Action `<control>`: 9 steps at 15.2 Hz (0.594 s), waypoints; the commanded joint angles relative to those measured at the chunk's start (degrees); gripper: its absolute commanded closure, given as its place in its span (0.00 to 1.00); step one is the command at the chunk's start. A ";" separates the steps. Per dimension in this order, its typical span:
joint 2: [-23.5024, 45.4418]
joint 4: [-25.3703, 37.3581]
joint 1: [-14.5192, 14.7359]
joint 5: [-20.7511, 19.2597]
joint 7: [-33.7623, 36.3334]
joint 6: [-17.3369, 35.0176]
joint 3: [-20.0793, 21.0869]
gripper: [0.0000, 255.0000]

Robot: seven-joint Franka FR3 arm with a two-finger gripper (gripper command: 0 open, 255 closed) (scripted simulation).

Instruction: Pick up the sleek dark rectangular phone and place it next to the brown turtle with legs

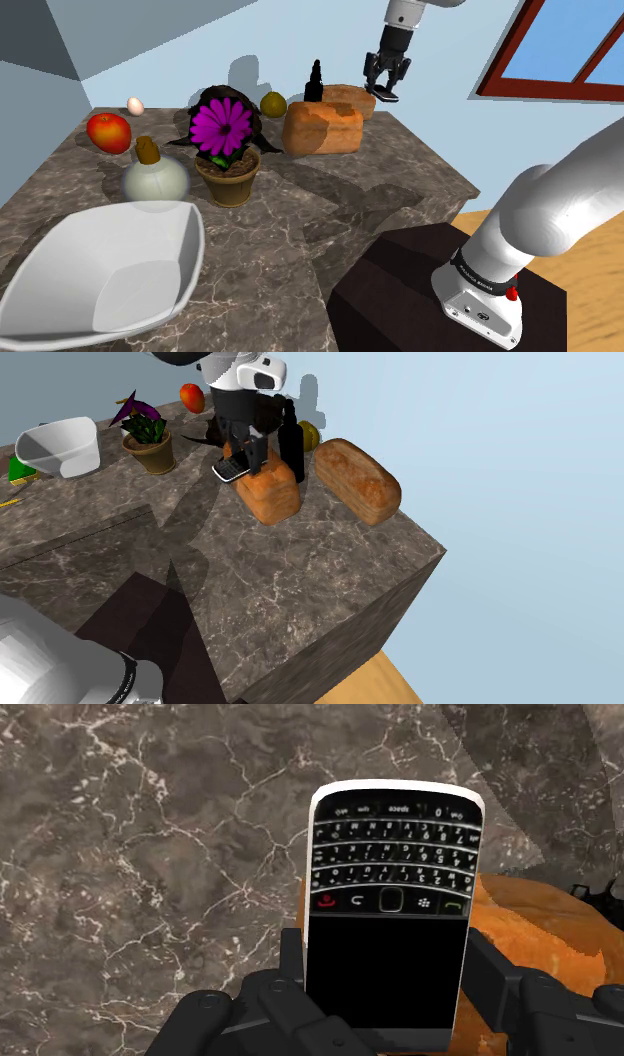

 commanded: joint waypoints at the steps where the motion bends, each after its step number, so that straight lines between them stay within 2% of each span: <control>1: -0.22 -0.08 1.17 0.57 3.05 -0.03 1.99 1.00; 9: 0.98 0.65 5.63 2.87 13.96 0.92 9.27 1.00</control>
